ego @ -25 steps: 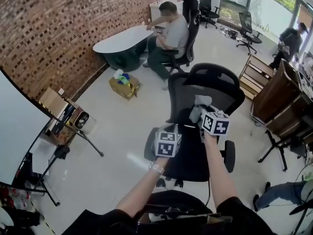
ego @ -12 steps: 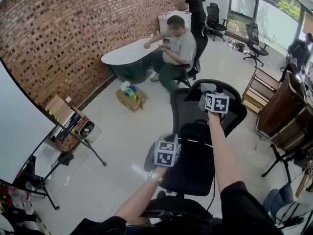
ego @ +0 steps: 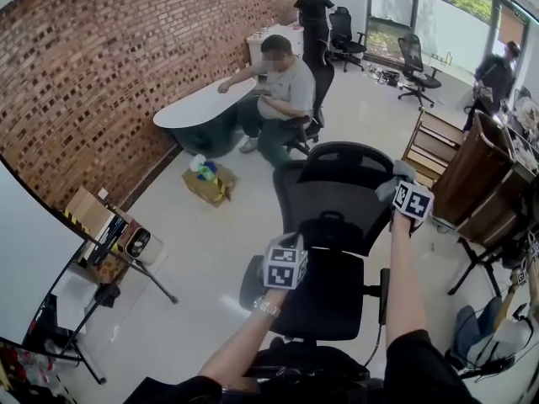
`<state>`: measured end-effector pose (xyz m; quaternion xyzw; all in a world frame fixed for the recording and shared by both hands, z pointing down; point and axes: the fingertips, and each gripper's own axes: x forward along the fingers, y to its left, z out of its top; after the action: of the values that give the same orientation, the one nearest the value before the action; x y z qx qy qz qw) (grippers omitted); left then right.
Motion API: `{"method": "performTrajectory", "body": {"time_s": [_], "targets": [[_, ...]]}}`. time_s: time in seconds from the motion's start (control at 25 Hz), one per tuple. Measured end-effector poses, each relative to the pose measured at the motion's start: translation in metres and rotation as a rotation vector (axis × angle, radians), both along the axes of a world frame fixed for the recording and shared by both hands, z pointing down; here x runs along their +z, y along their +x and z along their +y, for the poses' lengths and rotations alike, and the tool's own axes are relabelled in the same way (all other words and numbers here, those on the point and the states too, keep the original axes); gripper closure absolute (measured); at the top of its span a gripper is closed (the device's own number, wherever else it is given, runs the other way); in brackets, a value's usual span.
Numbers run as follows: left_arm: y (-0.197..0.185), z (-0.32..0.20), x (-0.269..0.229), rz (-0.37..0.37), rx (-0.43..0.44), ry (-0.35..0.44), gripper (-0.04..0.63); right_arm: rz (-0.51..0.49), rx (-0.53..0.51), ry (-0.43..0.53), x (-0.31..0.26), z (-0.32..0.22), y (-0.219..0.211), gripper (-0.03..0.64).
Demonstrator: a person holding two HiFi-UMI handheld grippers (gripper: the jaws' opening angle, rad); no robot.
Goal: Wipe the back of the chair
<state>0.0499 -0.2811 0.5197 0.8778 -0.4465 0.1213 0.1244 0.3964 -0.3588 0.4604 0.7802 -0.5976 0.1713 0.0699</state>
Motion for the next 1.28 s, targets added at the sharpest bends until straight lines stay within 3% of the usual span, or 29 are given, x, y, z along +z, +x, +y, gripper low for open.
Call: {"method": "performTrajectory", "body": {"time_s": [0.12, 0.24, 0.4, 0.52, 0.68, 1.0, 1.16, 1.28], "targets": [[0.007, -0.001, -0.004, 0.000, 0.002, 0.008, 0.591, -0.022, -0.048, 0.045, -0.009, 0.006, -0.026, 0.591], [0.011, -0.003, -0.004, -0.026, 0.006, 0.012, 0.592, -0.052, -0.252, 0.104, -0.026, -0.013, -0.114, 0.591], [-0.001, -0.011, -0.019, -0.019, -0.021, 0.040, 0.592, -0.072, -0.519, 0.036, -0.002, -0.052, -0.236, 0.591], [-0.018, -0.015, -0.027, -0.022, -0.062, 0.052, 0.592, -0.029, -0.591, -0.033, 0.024, -0.076, -0.281, 0.589], [-0.031, -0.017, -0.029, -0.021, -0.091, 0.058, 0.592, 0.047, -0.475, -0.082, 0.045, -0.087, -0.245, 0.589], [-0.027, -0.021, -0.013, -0.012, -0.078, 0.029, 0.592, 0.121, -0.118, -0.093, 0.056, -0.025, -0.072, 0.591], [-0.009, -0.018, -0.003, -0.013, -0.057, 0.007, 0.591, 0.090, -0.070, -0.093, 0.067, 0.015, -0.014, 0.591], [-0.002, -0.020, 0.000, -0.017, -0.053, 0.003, 0.592, 0.077, -0.076, -0.085, 0.069, 0.022, -0.016, 0.591]]}}
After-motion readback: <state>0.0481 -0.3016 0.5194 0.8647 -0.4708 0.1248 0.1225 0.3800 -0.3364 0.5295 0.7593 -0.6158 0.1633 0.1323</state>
